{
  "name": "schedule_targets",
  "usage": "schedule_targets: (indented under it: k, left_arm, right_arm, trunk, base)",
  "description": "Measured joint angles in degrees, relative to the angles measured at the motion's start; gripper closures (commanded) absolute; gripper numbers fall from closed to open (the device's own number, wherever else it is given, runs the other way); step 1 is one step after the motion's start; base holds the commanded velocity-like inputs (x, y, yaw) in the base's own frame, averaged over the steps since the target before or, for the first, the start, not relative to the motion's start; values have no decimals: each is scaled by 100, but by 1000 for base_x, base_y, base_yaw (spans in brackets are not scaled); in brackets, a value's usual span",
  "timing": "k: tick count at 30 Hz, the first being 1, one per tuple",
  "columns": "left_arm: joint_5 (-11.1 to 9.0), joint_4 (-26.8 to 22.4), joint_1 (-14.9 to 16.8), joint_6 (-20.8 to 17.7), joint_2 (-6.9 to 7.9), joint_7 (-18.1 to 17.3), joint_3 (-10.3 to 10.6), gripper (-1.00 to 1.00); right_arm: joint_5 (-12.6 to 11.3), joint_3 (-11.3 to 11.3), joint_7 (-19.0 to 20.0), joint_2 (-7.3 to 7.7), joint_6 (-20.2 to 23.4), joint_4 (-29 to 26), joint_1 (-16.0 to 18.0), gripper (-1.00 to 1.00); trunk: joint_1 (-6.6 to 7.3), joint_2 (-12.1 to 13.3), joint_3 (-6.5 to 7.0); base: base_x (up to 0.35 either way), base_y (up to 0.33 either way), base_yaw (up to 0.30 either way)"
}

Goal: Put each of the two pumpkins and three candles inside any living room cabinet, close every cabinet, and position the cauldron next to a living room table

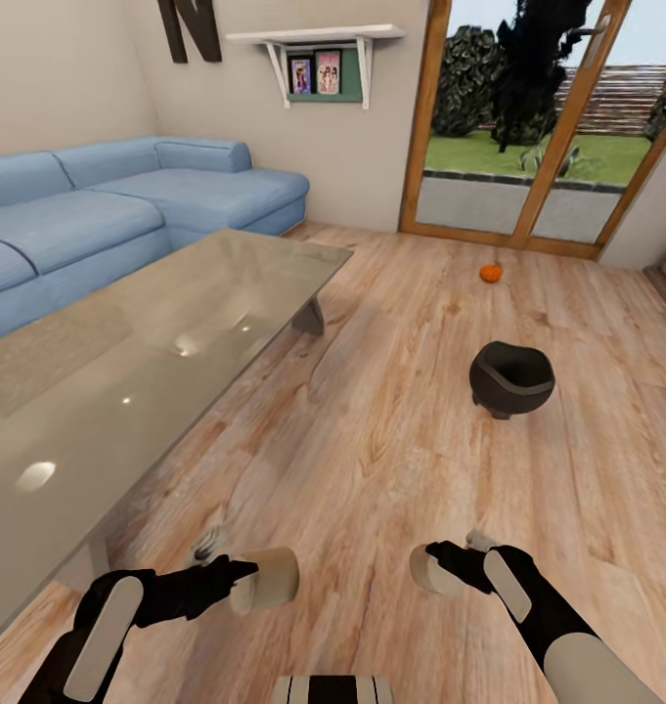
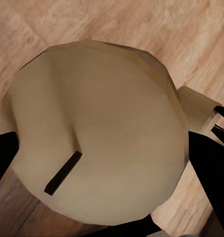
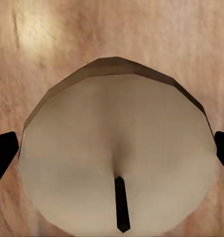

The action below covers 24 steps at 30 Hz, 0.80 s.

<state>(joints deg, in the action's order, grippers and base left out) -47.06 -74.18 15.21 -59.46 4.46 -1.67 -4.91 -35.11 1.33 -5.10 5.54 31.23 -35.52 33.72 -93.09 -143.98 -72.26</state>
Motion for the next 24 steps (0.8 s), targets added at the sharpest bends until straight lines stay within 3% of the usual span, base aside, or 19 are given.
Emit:
schedule_targets:
  k: [15, 24]
  left_arm:
    - [22, 1, 0, 4, -7, 5, 66, 100]
    - [9, 0, 0, 4, -14, 16, 61, 100]
  right_arm:
    - [24, -11, -32, 53, 340, -238, 5, 100]
    - [-10, -19, -57, 53, 327, -317, 4, 100]
  trunk:
    - [39, 20, 332]
    - [62, 32, 532]
  base:
    - [-261, 35, 0]
    - [-55, 1, -10]
